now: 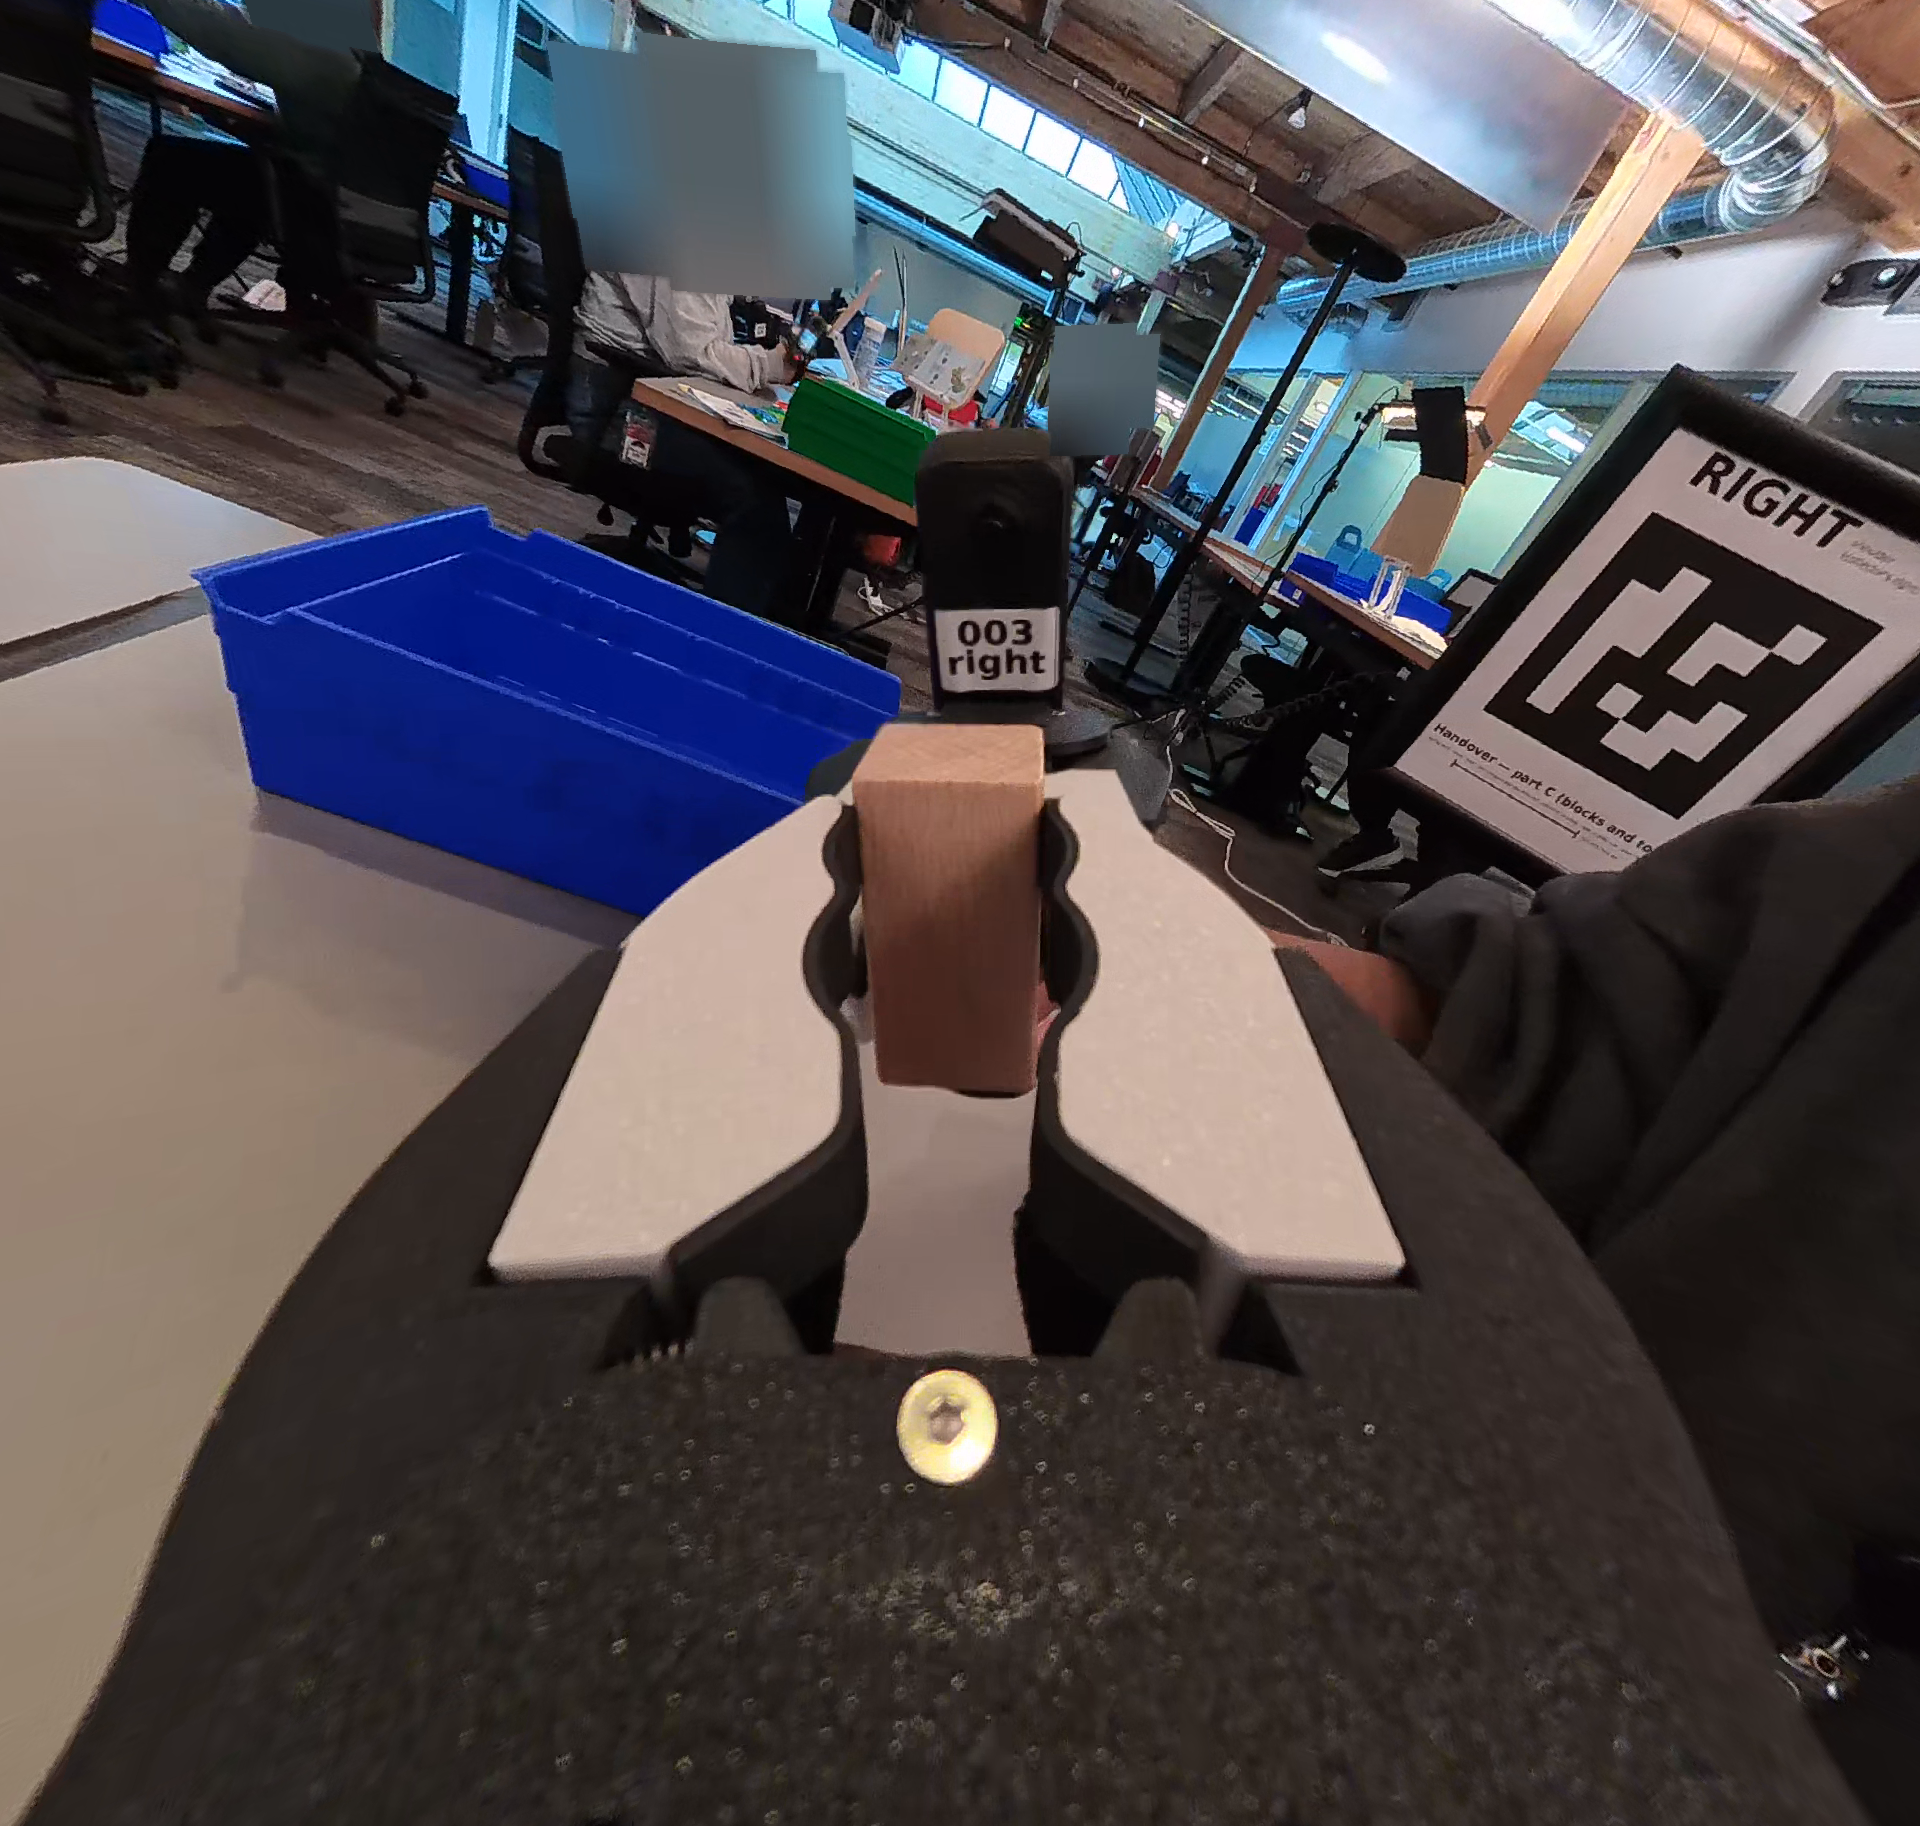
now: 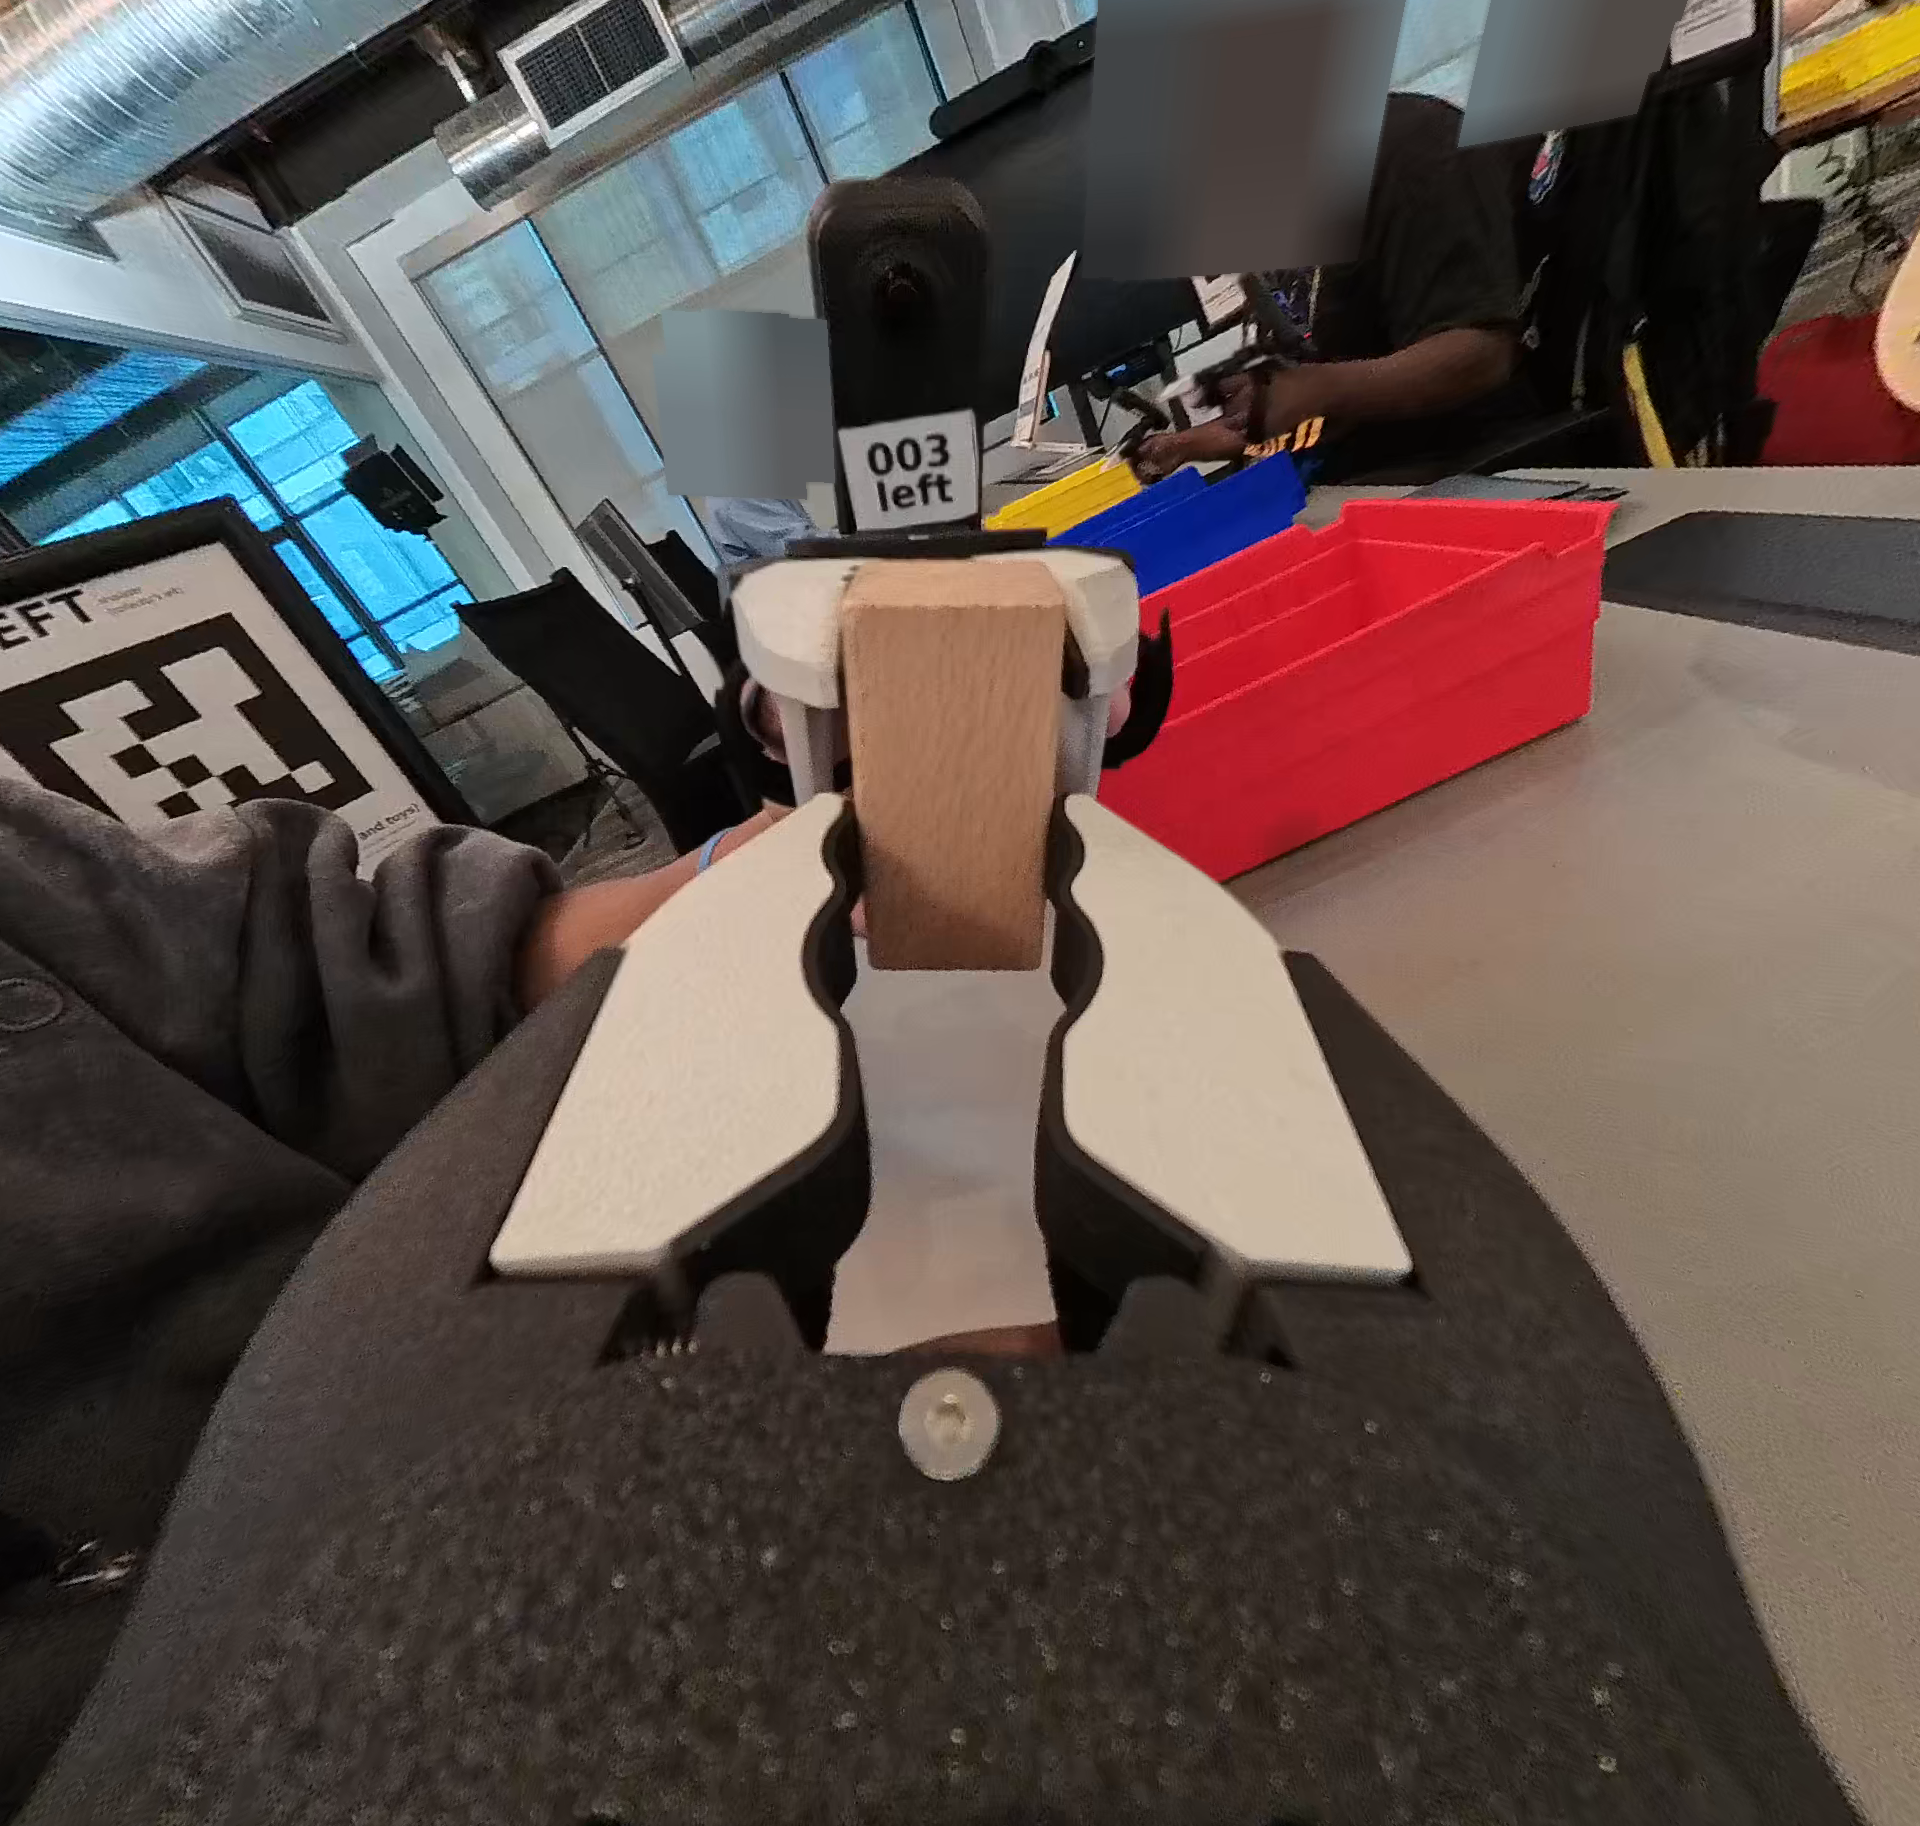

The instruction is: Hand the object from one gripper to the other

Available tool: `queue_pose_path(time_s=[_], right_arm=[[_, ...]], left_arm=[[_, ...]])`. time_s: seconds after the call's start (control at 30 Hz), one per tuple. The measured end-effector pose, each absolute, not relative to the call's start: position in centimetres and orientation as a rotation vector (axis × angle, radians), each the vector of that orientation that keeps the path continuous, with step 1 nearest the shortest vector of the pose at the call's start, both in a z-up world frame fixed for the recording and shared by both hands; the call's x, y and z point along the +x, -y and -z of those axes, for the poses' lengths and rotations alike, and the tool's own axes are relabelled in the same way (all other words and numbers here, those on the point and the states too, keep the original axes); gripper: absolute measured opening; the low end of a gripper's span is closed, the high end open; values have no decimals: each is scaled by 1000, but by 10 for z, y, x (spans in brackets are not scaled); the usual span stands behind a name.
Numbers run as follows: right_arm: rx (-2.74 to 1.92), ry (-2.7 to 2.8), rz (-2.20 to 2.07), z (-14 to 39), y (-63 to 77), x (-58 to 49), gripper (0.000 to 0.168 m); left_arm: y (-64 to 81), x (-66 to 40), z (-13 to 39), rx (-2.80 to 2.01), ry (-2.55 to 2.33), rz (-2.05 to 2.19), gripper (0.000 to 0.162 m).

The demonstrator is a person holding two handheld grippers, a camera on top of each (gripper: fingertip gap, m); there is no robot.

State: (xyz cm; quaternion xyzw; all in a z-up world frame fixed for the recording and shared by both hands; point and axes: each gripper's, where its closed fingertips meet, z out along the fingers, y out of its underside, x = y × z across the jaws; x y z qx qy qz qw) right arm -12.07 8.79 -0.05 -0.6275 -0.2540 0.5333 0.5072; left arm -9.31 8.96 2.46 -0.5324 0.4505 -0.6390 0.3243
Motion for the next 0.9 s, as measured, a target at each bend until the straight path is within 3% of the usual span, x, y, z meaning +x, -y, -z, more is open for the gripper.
queue_pose_path(time_s=[0.2, 0.23, 0.3, 0.37, 0.43, 0.53, 0.67, 0.9], right_arm=[[-1508, 625, -1329, 0, -84, -115, 34], [-1517, 628, -1331, 0, -82, -112, 34], [-1539, 617, -1298, 1, -82, -103, 34], [-1595, 592, -1190, 2, -87, -83, 34], [-1665, 528, -1054, -1, -97, -50, 34], [-1807, 356, -726, -4, -121, 25, 34], [-2076, 141, -230, 32, -154, 149, 34], [-2522, -144, 14, 123, -201, 264, 34]], left_arm=[[-88, -96, -21, -1479, -1100, 1630, 33], [-87, -101, -18, -1511, -1076, 1603, 37], [-87, -116, -4, -1607, -1000, 1525, 68], [-86, -137, 18, -1712, -881, 1437, 68], [-100, -170, 57, -1901, -703, 1152, 56], [-104, -229, 105, -2102, -571, 766, 56], [-97, -284, 119, -2133, -553, 504, 61], [-102, -340, 123, -2120, -466, 362, 60]])
